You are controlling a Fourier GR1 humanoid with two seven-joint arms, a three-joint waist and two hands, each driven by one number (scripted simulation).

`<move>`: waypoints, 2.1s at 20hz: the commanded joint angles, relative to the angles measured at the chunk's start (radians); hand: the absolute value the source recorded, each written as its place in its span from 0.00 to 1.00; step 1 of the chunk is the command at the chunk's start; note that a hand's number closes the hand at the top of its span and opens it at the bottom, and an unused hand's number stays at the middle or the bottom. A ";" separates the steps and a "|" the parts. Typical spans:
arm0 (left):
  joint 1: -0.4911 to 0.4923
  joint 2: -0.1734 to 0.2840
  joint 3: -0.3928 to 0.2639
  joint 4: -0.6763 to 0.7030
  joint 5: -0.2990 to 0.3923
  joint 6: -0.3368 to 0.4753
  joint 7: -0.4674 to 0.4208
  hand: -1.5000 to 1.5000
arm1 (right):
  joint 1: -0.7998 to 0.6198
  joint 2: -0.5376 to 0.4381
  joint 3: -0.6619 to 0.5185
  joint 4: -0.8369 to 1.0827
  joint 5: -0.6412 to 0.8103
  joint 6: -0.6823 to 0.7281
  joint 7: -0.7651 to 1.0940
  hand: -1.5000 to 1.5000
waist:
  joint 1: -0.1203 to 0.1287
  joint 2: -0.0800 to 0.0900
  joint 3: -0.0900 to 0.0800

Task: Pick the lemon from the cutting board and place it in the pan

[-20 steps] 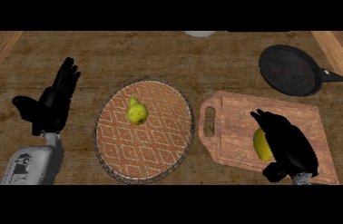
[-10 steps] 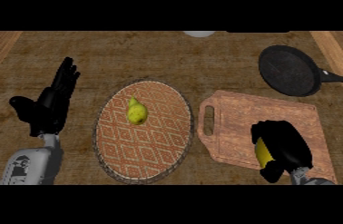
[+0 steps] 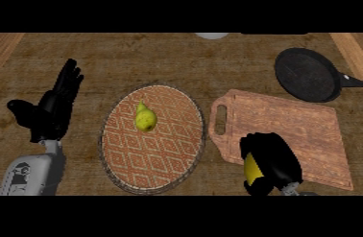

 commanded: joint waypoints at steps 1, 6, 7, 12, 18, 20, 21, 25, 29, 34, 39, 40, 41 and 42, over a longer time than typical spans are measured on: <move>0.014 -0.020 -0.016 0.014 -0.037 0.026 -0.042 0.50 | -0.040 0.118 0.076 -0.086 -0.028 0.130 0.079 1.00 | -0.003 0.000 0.002; 0.017 -0.035 -0.018 0.058 -0.034 0.018 -0.075 0.50 | -0.070 0.129 0.039 -0.205 0.019 -0.061 0.064 1.00 | -0.009 0.001 0.002; 0.043 -0.023 -0.014 -0.013 -0.024 0.017 -0.025 0.50 | -0.041 0.110 -0.007 -0.287 -0.037 -0.049 0.042 1.00 | -0.008 -0.002 0.002; 0.007 0.010 0.025 0.040 -0.009 -0.004 -0.049 0.50 | -0.114 0.163 -0.081 -0.405 -0.050 -0.007 0.139 1.00 | -0.009 0.001 0.002; 0.005 0.009 0.007 -0.019 -0.011 -0.004 0.033 0.50 | -0.251 0.206 -0.332 -0.280 -0.248 -0.064 0.114 1.00 | 0.002 0.003 0.003; 0.026 0.024 0.035 0.032 0.014 -0.042 -0.049 0.50 | -0.272 0.206 -0.421 -0.241 -0.371 -0.084 0.108 1.00 | 0.004 0.006 0.003; 0.007 -0.005 0.019 -0.015 0.006 -0.003 0.009 0.50 | -0.307 0.171 -0.489 -0.194 -0.360 -0.078 0.069 1.00 | 0.002 0.003 0.003; 0.007 -0.002 0.006 -0.001 0.006 -0.027 -0.005 0.50 | -0.441 0.044 -0.689 0.074 -0.464 -0.122 -0.059 1.00 | 0.010 0.007 0.003; -0.019 -0.029 -0.006 0.035 -0.024 0.007 -0.032 0.50 | -0.514 -0.083 -0.735 0.325 -0.414 -0.208 -0.199 1.00 | 0.010 0.008 0.003; -0.049 -0.039 -0.025 0.035 -0.043 0.020 -0.009 0.50 | -0.608 -0.212 -0.775 0.646 -0.323 -0.370 -0.356 1.00 | 0.030 0.016 0.004; -0.054 -0.042 -0.028 0.053 -0.032 0.000 -0.031 0.50 | -0.715 -0.306 -0.815 0.965 -0.283 -0.507 -0.481 1.00 | 0.050 0.024 0.005; -0.021 -0.065 -0.060 0.009 -0.050 0.012 -0.035 0.50 | -0.709 -0.282 -0.825 1.016 -0.283 -0.563 -0.500 1.00 | 0.065 0.026 0.006; -0.040 -0.052 -0.044 0.024 -0.042 0.005 -0.035 0.50 | -0.746 -0.304 -0.844 1.070 -0.297 -0.574 -0.523 1.00 | 0.062 0.027 0.006; -0.059 -0.026 -0.026 0.054 -0.027 -0.020 -0.026 0.50 | -0.746 -0.310 -0.842 1.120 -0.289 -0.579 -0.537 1.00 | 0.062 0.030 0.006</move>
